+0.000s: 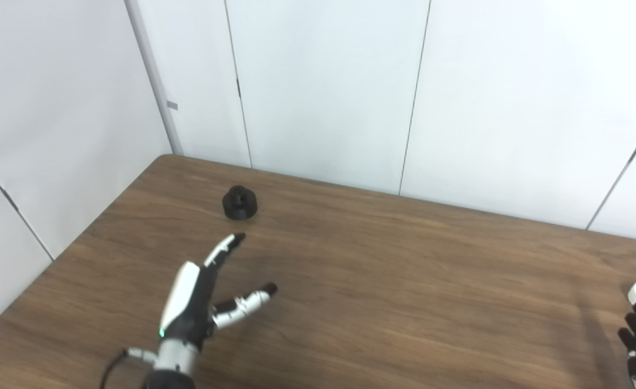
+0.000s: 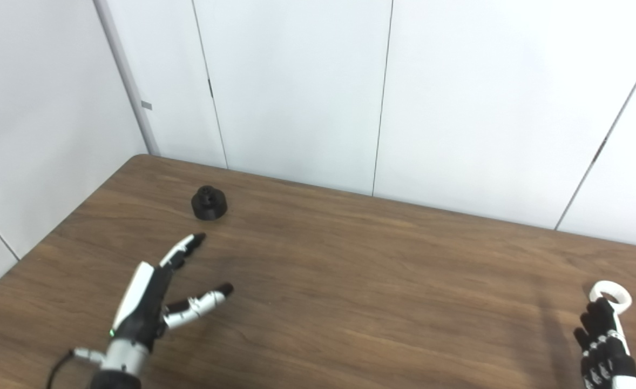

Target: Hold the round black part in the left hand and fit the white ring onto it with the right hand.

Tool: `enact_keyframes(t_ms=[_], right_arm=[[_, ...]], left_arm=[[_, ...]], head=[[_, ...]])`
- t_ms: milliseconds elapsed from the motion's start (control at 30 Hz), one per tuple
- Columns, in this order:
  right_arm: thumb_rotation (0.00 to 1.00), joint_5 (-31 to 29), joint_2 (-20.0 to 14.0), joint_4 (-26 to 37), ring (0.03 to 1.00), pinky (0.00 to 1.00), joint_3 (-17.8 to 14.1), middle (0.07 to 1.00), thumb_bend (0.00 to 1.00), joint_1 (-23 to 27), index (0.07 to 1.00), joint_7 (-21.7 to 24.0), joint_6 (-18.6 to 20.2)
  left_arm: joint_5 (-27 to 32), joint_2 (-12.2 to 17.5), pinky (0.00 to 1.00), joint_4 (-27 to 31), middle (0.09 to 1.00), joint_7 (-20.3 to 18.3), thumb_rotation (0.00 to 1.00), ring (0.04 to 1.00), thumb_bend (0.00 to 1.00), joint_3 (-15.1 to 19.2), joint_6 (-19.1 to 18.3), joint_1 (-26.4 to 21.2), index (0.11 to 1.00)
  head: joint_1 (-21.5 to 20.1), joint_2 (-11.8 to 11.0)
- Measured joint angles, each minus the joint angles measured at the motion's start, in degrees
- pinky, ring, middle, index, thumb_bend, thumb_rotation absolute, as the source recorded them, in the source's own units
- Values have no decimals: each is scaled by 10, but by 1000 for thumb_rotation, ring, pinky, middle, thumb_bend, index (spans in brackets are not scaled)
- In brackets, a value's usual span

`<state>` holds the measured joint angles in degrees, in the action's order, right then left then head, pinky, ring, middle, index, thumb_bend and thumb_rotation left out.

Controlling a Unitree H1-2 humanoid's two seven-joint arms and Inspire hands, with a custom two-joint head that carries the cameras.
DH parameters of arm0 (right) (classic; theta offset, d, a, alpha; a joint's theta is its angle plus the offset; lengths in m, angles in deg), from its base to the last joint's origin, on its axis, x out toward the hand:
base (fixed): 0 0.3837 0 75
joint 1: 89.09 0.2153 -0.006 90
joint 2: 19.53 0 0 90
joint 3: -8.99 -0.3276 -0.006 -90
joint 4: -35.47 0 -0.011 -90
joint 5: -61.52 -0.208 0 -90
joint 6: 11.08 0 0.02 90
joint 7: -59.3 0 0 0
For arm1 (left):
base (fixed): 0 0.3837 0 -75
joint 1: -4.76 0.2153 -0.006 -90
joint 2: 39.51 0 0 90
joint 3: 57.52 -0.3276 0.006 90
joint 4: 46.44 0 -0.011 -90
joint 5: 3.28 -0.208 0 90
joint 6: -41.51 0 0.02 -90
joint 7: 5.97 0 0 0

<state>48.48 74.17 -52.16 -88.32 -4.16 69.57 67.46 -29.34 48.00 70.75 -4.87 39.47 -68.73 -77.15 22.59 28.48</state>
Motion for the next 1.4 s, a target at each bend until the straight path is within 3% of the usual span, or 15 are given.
enact_keyframes(t_ms=[167,367,533,767,933,1400], right_arm=[[1000,0,0,0,1000,1000,0,1000,549,0,999,0,0],[1000,1,0,0,1000,1000,0,1000,519,0,1000,0,0],[1000,4,1,0,1000,1000,0,1000,530,0,996,0,0],[1000,4,1,0,1000,1000,0,1000,526,0,995,0,0],[1000,4,1,1,999,1000,0,1000,540,-1,988,0,0],[1000,4,2,1,984,1000,0,991,538,-1,976,-2,0]], left_arm=[[-49,19,777,13,890,-23,386,867,855,0,-56,-35,886],[-112,49,814,0,919,-56,395,905,856,12,-67,-76,894],[-119,66,846,-55,913,-64,386,926,864,17,-68,-109,886],[-144,111,994,-125,918,-64,432,951,870,13,-68,-154,876],[-163,137,1000,-179,912,-56,448,951,875,-6,-62,-185,866],[-176,168,1000,-330,930,-54,444,966,867,-52,-62,-265,867]], head=[[0,0],[0,0],[-3,0],[-6,1],[-10,2],[-18,3]])
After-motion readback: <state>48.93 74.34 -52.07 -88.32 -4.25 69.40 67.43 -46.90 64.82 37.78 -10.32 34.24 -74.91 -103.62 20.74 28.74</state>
